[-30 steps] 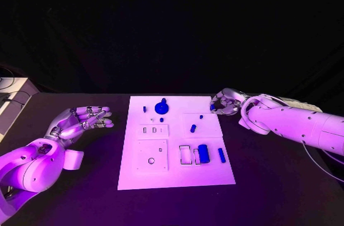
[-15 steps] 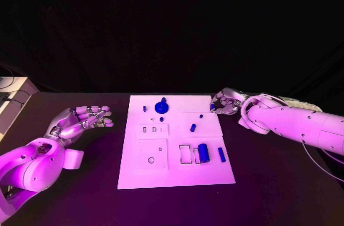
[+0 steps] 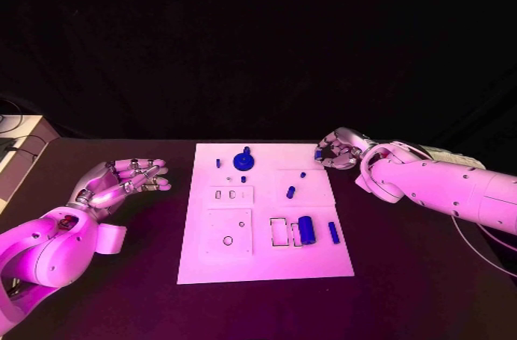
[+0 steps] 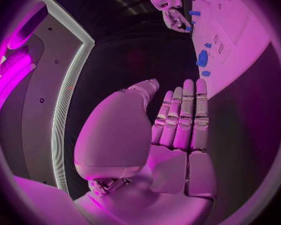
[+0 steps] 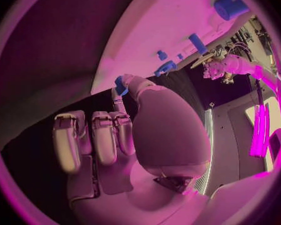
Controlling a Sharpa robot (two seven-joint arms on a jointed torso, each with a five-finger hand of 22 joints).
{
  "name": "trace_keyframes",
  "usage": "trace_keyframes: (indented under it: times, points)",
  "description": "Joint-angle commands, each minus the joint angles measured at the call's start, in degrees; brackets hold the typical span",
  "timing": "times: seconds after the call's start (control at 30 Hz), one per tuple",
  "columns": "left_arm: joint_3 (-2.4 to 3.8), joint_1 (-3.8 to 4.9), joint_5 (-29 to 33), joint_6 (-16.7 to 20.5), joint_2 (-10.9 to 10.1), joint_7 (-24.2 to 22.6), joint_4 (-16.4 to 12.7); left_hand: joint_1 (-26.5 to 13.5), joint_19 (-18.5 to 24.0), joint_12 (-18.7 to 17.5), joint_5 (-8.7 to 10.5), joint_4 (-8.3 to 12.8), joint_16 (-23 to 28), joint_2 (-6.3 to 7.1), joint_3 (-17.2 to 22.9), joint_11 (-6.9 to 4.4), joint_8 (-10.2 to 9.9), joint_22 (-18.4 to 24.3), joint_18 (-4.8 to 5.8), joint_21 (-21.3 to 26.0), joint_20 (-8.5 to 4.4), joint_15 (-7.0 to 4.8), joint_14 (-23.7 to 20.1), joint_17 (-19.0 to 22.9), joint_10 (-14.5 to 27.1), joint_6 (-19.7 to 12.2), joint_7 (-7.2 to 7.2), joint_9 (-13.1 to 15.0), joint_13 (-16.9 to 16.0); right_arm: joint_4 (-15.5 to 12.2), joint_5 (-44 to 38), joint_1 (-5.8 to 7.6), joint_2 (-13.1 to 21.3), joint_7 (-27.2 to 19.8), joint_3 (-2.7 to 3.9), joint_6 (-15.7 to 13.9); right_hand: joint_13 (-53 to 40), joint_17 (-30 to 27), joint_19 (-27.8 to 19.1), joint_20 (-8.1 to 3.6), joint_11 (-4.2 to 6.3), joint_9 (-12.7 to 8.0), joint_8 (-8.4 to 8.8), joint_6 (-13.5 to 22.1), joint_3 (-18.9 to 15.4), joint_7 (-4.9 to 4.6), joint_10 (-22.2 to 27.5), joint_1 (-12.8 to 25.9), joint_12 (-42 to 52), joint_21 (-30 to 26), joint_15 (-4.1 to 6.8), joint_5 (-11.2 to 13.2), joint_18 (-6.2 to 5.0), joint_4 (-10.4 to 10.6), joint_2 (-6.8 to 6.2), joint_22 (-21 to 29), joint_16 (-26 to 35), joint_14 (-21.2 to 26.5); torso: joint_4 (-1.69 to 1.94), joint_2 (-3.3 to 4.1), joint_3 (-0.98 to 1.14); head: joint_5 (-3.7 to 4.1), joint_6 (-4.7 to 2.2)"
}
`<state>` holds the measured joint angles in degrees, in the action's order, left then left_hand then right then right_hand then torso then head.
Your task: Assemble the parts on the task board
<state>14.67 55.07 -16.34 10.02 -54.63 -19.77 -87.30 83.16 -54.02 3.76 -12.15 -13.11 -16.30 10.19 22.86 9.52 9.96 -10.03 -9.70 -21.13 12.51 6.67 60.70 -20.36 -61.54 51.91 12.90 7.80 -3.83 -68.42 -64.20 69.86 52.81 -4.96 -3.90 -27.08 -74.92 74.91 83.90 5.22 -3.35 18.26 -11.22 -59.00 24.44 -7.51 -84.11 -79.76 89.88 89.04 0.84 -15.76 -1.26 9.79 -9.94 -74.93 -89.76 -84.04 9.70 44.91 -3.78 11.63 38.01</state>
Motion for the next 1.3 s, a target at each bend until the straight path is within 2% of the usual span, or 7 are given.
trace_keyframes:
  times: [0.03,0.33,0.43,0.6,0.8,1.0,1.3]
  points:
    - [0.06,-0.01,-0.02,-0.76,0.02,-0.58,-0.14,-0.24,0.58,-0.13,0.23,0.06,0.21,0.44,0.25,0.13,-0.31,-0.13,-0.51,-0.41,-0.08,-0.09,-0.44,-0.2,-0.04,0.05,0.13,-0.02,0.03,-2.07,-0.29,0.3,0.41,2.84,0.22,-5.12,-15.08,15.09,5.72,-0.4,0.38,0.07,-0.31,-0.12,0.27,0.02,-5.89,-0.28,0.12,0.29,0.37,-0.13,1.06,-0.24,0.53,-14.37,-0.24,-5.96,-0.21,-0.05,-0.04,-0.06,-0.1]
    - [0.07,-0.01,-0.02,-0.82,0.1,-0.44,-0.11,-0.26,0.64,-0.13,0.24,0.06,0.23,0.45,0.25,0.13,-0.31,-0.13,-0.49,-0.4,-0.06,-0.08,-0.47,-0.21,-0.05,0.06,0.13,-0.02,0.03,-11.8,-4.34,2.05,0.22,12.56,0.36,-5.5,-15.08,15.09,5.93,-0.52,0.46,0.31,-0.7,-0.16,0.6,0.12,-5.89,-0.54,0.12,0.65,0.46,1.0,1.17,-1.08,0.26,-14.75,-0.24,-5.96,-0.61,-0.37,-0.2,-0.72,0.13]
    - [0.07,-0.01,-0.01,-0.88,0.3,-0.42,-0.03,-0.26,0.64,-0.13,0.24,0.06,0.23,0.45,0.25,0.13,-0.31,-0.13,-0.49,-0.4,-0.06,-0.08,-0.47,-0.21,-0.05,0.06,0.13,-0.02,0.03,-14.97,-7.26,2.17,-1.35,17.03,-0.01,-4.62,-15.08,15.09,5.93,-0.57,0.51,0.43,-0.9,-0.26,0.93,0.17,-5.89,-0.81,0.12,0.66,0.52,0.98,1.17,-1.53,0.31,-14.76,-0.24,-5.96,-0.69,-0.46,-0.25,-1.2,0.17]
    - [0.06,-0.01,0.02,-1.0,1.04,-0.33,0.43,-0.26,0.64,-0.13,0.24,0.06,0.23,0.45,0.25,0.13,-0.31,-0.13,-0.49,-0.4,-0.06,-0.08,-0.47,-0.21,-0.05,0.06,0.13,-0.02,0.03,-19.38,-11.81,1.82,-4.39,23.65,-0.85,-2.89,-15.08,15.09,6.01,-0.63,0.54,0.58,-1.2,-0.25,1.65,0.18,-5.89,-0.67,0.12,0.8,0.56,2.92,1.22,-1.95,0.24,-14.91,-0.24,-5.96,-0.49,-0.7,-0.29,-1.52,0.48]
    - [0.06,-0.04,0.02,-1.09,1.64,-0.23,0.76,-0.26,0.64,-0.13,0.24,0.06,0.23,0.45,0.25,0.13,-0.31,-0.13,-0.49,-0.4,-0.06,-0.08,-0.47,-0.21,-0.05,0.06,0.13,-0.02,0.03,-22.85,-16.09,0.75,-7.32,29.12,-1.26,-2.01,-15.08,15.09,5.86,-0.63,0.53,0.6,-1.23,-0.13,1.81,0.15,-5.89,-0.29,0.12,0.54,0.54,2.61,1.14,-1.88,0.15,-14.64,-0.24,-5.96,-0.54,-0.59,-0.42,-1.84,0.57]
    - [0.06,-0.05,-0.02,-1.08,1.83,-0.13,0.93,-0.32,0.9,-0.1,0.22,0.1,0.33,0.43,0.33,0.13,-0.31,-0.14,-0.45,-0.39,0.0,-0.03,-0.63,-0.28,-0.08,0.11,0.11,-0.02,0.02,-25.07,-20.56,-0.13,-9.5,32.91,-1.51,-0.97,-15.08,15.09,5.81,-0.61,0.5,0.62,-1.29,0.07,1.73,0.12,-5.89,0.68,0.12,0.44,0.48,2.21,1.11,-1.63,-0.5,-14.54,-0.24,-5.96,-0.57,-0.52,-0.26,-2.02,0.63]
    - [0.06,-0.06,-0.05,-1.09,1.95,-0.06,0.97,-0.36,1.0,-0.1,0.21,0.11,0.38,0.44,0.36,0.13,-0.31,-0.14,-0.44,-0.38,0.02,-0.01,-0.71,-0.31,-0.1,0.13,0.11,-0.01,0.02,-24.88,-22.63,-1.49,-12.19,35.66,-1.75,0.28,-15.08,15.09,5.76,-0.6,0.51,0.65,-1.37,0.05,1.72,0.14,-5.89,1.05,0.12,0.34,0.48,2.21,1.08,-1.51,-0.65,-14.44,-0.24,-5.96,-0.52,-0.51,-0.18,-2.41,0.99]
